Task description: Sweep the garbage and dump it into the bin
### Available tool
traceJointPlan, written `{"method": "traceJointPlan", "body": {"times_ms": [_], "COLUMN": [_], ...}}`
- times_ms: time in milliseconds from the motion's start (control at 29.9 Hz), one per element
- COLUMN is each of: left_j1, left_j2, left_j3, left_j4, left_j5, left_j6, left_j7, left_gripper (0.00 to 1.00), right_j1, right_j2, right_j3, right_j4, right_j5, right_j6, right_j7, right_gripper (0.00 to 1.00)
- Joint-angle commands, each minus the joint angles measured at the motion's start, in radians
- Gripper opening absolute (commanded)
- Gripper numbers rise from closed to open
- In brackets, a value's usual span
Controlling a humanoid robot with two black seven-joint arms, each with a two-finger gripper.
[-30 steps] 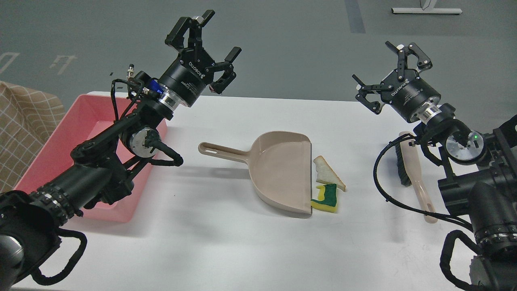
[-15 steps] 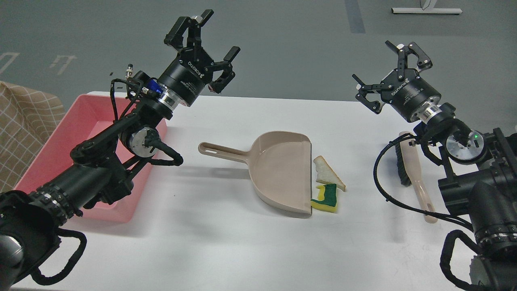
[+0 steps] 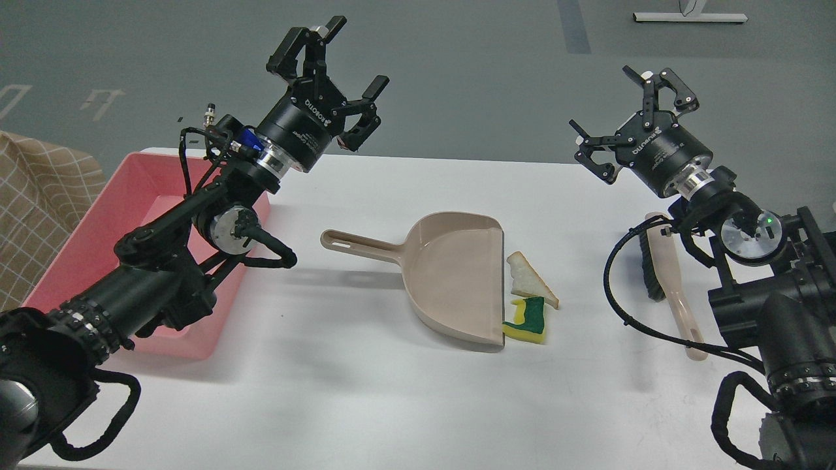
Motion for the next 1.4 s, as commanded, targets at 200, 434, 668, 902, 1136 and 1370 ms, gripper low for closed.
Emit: {"method": "traceJointPlan", "body": {"times_ms": [200,434,668,902,1136,1370], "left_j1": [-0.001,0.0,0.0,0.034,0.086,0.206], "left_j2": [0.002,0.002,0.007,0.117,0.266,0.385], "left_j3": [0.0,0.006,0.026,0.041,0.097,0.126], "left_j4": [0.0,-0.009,-0.041,-0.233,-0.469,-0.698], "left_j5": [0.0,0.015,0.036,0.144,0.191,0.346], "left_j6": [-0.013,-0.015,-0.001,0.141,0.315,0.505], "left_j7": [0.0,0.0,0.0,0.0,0.0,0.0], "left_gripper": [0.98,0.98,0.98,0.98,0.98,0.98], "right_j1": [0.0,0.0,0.0,0.0,-0.001,-0.001], "right_j2": [0.0,-0.002,-0.002,-0.003,-0.002,-0.002], "right_j3": [0.0,0.0,0.0,0.0,0.0,0.0], "right_j4": [0.0,-0.002,-0.003,-0.002,0.0,-0.002], "right_j5": [0.0,0.0,0.0,0.0,0.0,0.0], "right_j6": [0.0,0.0,0.0,0.0,0.0,0.0], "right_j7": [-0.002,0.001,0.001,-0.002,-0.002,0.001], "right_gripper": [1.0,1.0,1.0,1.0,1.0,1.0]}}
